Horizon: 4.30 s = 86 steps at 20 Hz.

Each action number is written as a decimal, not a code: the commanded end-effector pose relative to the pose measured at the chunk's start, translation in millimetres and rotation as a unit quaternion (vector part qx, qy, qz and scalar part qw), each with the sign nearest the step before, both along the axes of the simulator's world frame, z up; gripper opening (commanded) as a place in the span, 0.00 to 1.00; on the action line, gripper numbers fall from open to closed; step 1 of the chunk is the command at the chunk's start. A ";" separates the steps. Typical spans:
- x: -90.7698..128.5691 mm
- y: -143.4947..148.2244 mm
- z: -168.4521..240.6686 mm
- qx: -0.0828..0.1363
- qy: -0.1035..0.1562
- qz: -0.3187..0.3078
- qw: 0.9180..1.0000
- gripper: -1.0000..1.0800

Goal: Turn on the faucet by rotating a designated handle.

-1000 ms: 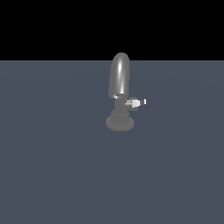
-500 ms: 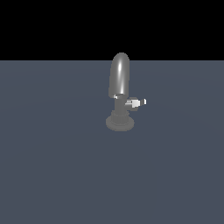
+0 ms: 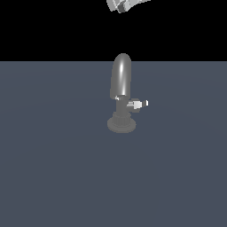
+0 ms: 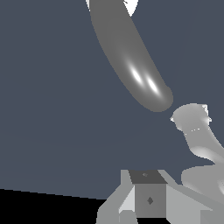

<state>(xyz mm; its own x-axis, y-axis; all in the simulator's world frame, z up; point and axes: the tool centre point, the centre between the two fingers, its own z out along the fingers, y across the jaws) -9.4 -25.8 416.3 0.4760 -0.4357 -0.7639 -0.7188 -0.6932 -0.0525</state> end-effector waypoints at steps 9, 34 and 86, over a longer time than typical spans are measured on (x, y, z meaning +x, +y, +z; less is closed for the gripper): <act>38.7 -26.7 -48.5 0.047 0.102 -0.092 0.989 0.00; 67.9 -81.6 -179.0 0.143 0.312 -0.288 0.894 0.00; 12.4 -100.1 -314.1 0.182 0.390 -0.367 0.825 0.00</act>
